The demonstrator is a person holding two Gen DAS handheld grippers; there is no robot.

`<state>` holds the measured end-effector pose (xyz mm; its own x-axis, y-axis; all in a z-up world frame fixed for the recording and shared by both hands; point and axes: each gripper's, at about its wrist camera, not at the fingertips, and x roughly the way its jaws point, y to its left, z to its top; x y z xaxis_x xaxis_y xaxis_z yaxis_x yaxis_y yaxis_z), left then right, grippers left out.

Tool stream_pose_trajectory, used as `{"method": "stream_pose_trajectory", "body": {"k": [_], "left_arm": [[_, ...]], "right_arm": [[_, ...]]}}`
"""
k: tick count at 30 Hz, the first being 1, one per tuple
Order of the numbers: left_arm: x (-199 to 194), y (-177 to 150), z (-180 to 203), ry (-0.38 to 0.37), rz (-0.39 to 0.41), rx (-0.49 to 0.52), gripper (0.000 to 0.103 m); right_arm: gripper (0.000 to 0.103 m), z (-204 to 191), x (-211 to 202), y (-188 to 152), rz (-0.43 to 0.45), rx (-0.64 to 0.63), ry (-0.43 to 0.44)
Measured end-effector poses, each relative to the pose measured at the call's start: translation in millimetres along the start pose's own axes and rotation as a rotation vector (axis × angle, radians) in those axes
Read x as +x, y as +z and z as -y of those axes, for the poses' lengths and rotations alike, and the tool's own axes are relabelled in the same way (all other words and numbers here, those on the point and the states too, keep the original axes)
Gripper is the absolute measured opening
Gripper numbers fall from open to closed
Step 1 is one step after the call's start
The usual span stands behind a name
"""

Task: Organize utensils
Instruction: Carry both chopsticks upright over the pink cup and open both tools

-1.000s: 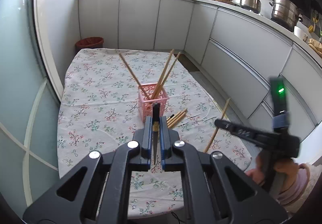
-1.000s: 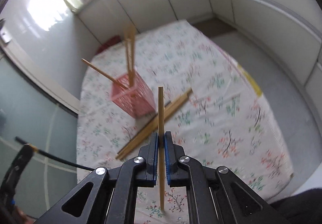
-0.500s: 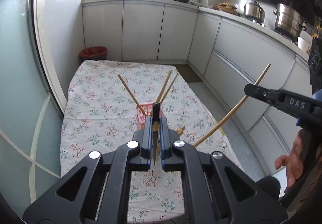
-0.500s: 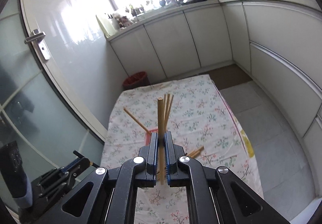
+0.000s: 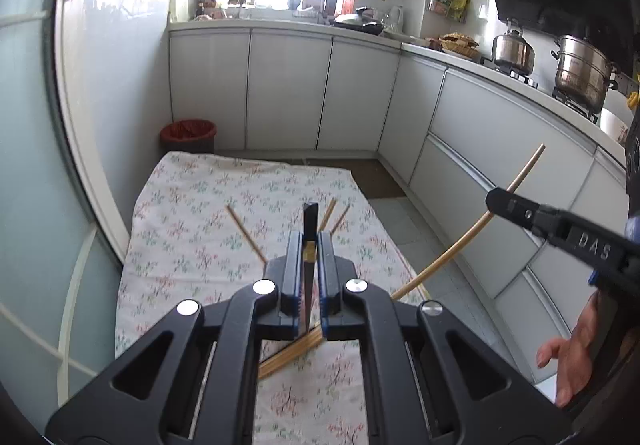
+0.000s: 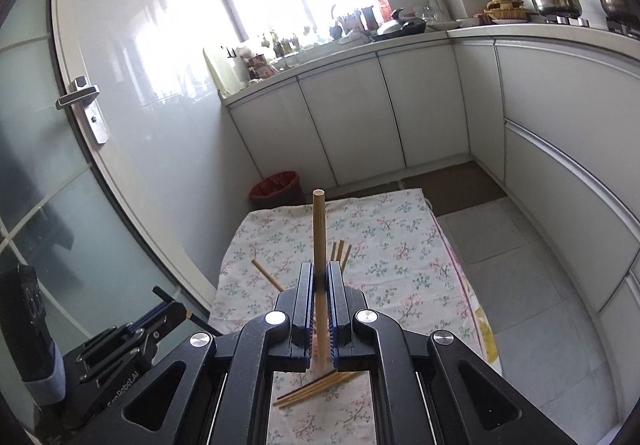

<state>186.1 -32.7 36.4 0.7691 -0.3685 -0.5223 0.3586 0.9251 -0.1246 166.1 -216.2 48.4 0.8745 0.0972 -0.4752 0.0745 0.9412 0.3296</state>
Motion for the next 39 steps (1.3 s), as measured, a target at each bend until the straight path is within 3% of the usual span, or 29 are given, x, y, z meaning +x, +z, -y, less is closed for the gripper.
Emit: {"method": "stream_pose_trajectory", "body": {"k": [9, 22, 27, 30, 36, 39], "left_arm": [[43, 32, 5, 0.02, 0.031, -0.003, 0.008], [115, 8, -22, 0.057, -0.074, -0.059, 0.008], [95, 7, -26, 0.077, 0.001, -0.056, 0.009], [76, 13, -33, 0.095, 0.041, -0.059, 0.018], [74, 5, -43, 0.131, 0.029, -0.062, 0.019], [75, -5, -50, 0.168, 0.011, -0.079, 0.022]], "right_arm": [[0.006, 0, 46, 23, 0.006, -0.022, 0.004], [0.006, -9, 117, 15, -0.045, -0.056, 0.024], [0.006, -11, 139, 4, -0.072, -0.06, 0.026], [0.006, -15, 146, 3, -0.077, -0.064, 0.031], [0.007, -28, 168, -9, -0.098, -0.09, 0.032], [0.008, -31, 183, -24, -0.154, -0.089, 0.054]]}}
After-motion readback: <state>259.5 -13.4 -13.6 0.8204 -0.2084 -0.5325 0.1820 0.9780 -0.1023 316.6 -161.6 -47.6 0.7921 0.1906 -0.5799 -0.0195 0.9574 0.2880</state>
